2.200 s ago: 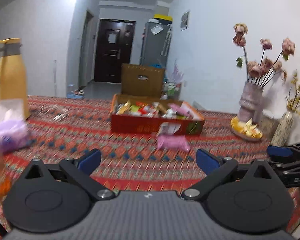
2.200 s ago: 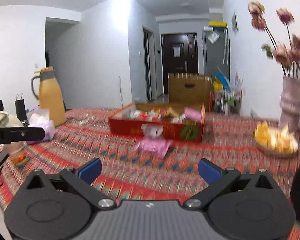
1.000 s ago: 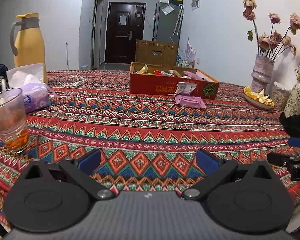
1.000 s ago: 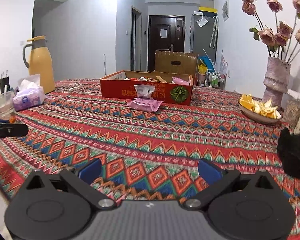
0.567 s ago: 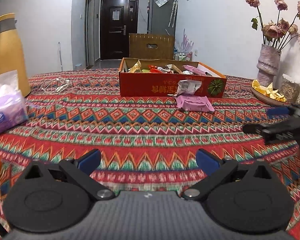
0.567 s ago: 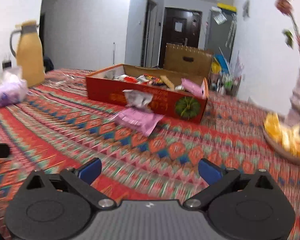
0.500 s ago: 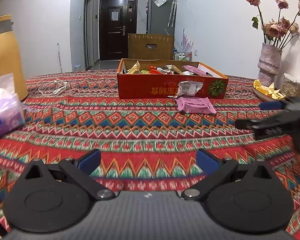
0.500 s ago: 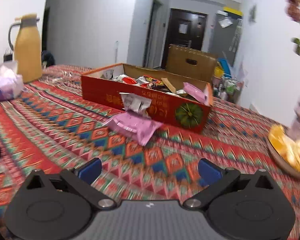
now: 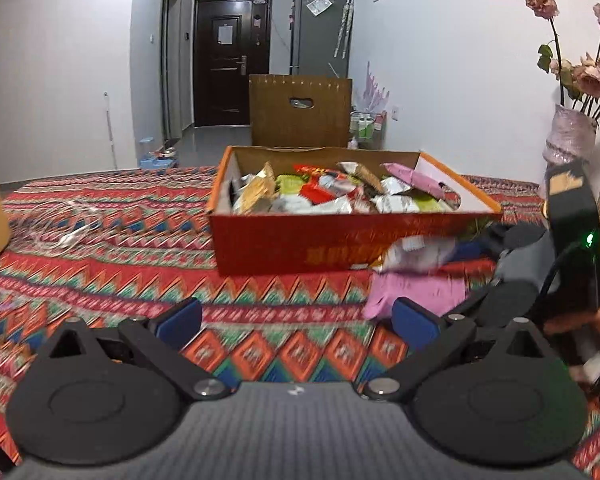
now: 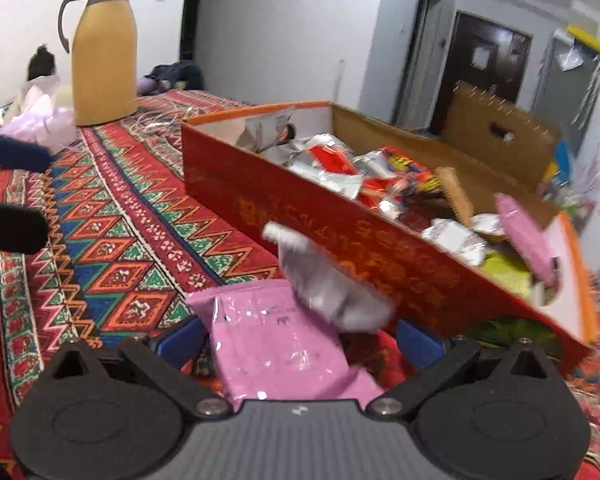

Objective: Organize snacks
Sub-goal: 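Grasp biscuit packet with left tool while right tool grasps pink packet, then lift both held packets and carry them toward the orange box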

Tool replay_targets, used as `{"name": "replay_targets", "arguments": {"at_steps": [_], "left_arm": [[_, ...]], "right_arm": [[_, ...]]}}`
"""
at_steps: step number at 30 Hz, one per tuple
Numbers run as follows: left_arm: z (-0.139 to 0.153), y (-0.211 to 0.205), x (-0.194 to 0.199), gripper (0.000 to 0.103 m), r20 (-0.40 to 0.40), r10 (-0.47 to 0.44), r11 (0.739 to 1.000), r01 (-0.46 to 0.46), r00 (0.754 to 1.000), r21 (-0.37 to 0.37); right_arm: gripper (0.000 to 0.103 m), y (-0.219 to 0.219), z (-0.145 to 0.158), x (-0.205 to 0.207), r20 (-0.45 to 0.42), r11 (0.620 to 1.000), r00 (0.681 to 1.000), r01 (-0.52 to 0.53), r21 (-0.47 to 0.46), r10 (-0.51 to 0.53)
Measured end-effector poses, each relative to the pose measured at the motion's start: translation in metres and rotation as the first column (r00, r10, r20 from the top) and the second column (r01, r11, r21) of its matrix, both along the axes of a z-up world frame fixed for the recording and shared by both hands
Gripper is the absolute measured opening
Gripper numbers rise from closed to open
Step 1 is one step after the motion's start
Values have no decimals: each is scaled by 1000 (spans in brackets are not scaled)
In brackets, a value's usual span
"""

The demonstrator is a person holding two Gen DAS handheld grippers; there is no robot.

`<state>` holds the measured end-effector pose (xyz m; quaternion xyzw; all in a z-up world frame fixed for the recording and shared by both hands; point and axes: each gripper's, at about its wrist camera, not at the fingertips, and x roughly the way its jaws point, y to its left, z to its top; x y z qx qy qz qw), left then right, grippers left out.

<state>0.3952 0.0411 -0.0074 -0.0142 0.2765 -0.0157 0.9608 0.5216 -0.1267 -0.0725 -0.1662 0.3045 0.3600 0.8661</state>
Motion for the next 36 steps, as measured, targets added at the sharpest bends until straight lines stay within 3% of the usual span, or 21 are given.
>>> {"name": "replay_targets", "arguments": {"at_steps": [3,5,10,15,19,21,22,23,24,27,31,36], "left_arm": [[0,-9,19,103,1,-27,1000,27,1000,-6],[-1,-19,29,103,4,-57,998,57,998,-13],[-10,-51,50,103,-26,-147,988,145,989,-53],[-26,-91,86,103,-103,-186,975,170,977,-142],[-46,-124,111,100,-140,-146,989,143,979,-32],[-55,-131,117,77,-160,-135,991,135,978,-7],[-58,-134,116,70,-145,-122,991,127,982,29],[-59,-137,112,56,-121,-120,990,128,985,63],[-59,-137,110,50,-117,-138,987,146,983,62],[-55,-135,103,47,-142,-148,986,157,979,54],[-50,-136,85,44,-163,-151,984,165,975,73],[-25,-114,13,44,-98,-162,986,164,982,10]], "right_arm": [[85,-10,-1,5,-89,996,996,23,92,-15],[61,-20,2,-5,-80,995,996,40,95,-32],[61,-53,11,-51,-89,995,991,99,15,-98],[61,-102,14,-96,-19,956,957,288,-56,-289],[61,-146,14,-106,-56,899,901,434,64,-431],[61,-157,16,-109,-75,880,891,455,138,-449],[61,-160,17,-110,-76,873,888,460,162,-454],[61,-161,17,-112,-73,871,889,459,174,-453],[61,-161,18,-114,-67,873,892,452,180,-448],[61,-166,16,-116,-63,875,893,450,179,-447],[61,-168,6,-110,-77,852,867,499,158,-493],[61,-169,5,-112,-69,855,871,491,167,-486]]}}
